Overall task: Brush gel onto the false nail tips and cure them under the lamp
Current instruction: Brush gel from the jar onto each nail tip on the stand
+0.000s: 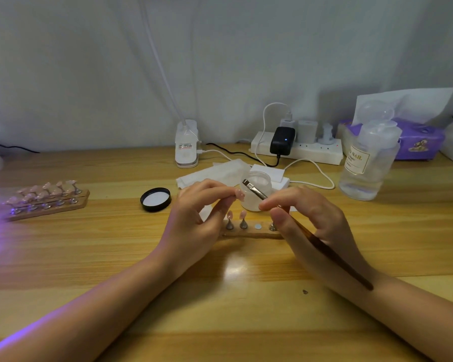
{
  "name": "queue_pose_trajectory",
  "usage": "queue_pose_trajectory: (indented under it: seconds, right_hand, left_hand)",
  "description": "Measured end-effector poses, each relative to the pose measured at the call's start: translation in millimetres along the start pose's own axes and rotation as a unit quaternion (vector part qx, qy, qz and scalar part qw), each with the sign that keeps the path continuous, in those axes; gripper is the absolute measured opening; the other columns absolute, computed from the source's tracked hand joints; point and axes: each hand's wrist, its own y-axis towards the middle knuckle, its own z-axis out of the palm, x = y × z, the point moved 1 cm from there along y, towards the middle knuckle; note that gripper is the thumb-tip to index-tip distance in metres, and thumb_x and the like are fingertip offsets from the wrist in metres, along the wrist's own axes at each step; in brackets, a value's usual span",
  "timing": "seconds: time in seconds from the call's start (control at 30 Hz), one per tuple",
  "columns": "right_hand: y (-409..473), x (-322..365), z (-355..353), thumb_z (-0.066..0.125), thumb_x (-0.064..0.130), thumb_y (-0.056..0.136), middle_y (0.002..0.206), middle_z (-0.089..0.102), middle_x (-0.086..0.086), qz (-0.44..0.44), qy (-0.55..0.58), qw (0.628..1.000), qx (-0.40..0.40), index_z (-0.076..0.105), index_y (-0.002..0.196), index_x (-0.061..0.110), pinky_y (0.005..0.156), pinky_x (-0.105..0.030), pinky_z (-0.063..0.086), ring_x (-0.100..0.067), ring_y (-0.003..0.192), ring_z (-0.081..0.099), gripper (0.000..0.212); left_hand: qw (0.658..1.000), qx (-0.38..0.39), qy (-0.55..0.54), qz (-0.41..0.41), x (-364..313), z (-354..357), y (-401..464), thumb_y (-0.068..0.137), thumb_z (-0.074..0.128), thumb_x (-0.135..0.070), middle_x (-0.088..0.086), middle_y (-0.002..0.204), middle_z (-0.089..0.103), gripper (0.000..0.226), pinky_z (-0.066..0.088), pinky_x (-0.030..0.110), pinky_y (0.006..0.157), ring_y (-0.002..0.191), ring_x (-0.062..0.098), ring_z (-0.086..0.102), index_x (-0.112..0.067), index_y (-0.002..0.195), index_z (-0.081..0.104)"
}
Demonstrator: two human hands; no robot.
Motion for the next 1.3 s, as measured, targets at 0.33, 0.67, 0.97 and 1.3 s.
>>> queue_pose_trajectory:
  seconds: [0.33,0.67,0.97,1.3]
  right_hand:
    - [-2.9,-0.5,-1.1,0.032,0.041,0.096,0.067,0.065,0.004,-0.027,0.003,1.000,-0.006,0.069,0.073,0.012,0.068,-0.034,0.042,-0.009,0.065,0.056,0.053]
    - [0.4,1.6,1.9,0.032,0.043,0.096,0.076,0.062,0.011,-0.031,-0.018,0.999,0.003,0.070,0.083,0.013,0.070,-0.027,0.042,-0.003,0.071,0.056,0.051]
    - [1.0,1.8,1.7,0.031,0.040,0.096,0.081,0.059,0.016,-0.024,-0.007,1.000,-0.007,0.069,0.085,0.014,0.068,-0.030,0.043,0.000,0.075,0.056,0.047]
    - [-3.0,0.1,-1.3,0.022,0.047,0.097,0.058,0.056,0.006,-0.004,0.050,0.998,-0.033,0.060,0.075,0.023,0.064,-0.021,0.039,0.003,0.062,0.050,0.050]
  left_hand:
    - [1.000,0.004,-0.006,-0.022,0.6,0.8,-0.5,0.083,0.054,-0.011,-0.002,0.085,0.067,0.019,0.045,0.052,0.081,0.085,0.015,0.060,-0.025,0.092,0.063]
    - [1.000,0.012,-0.001,-0.017,2.0,0.5,-1.2,0.082,0.056,-0.012,0.002,0.081,0.067,0.019,0.046,0.049,0.077,0.081,0.013,0.059,-0.028,0.091,0.062]
    - [0.999,0.018,-0.003,-0.027,2.0,0.1,-1.2,0.083,0.055,-0.014,0.000,0.082,0.066,0.019,0.044,0.052,0.081,0.083,0.014,0.059,-0.032,0.089,0.061]
    - [0.999,0.015,-0.015,-0.041,0.6,0.1,0.3,0.083,0.053,-0.013,-0.008,0.088,0.065,0.017,0.047,0.038,0.081,0.087,0.009,0.059,-0.025,0.090,0.064]
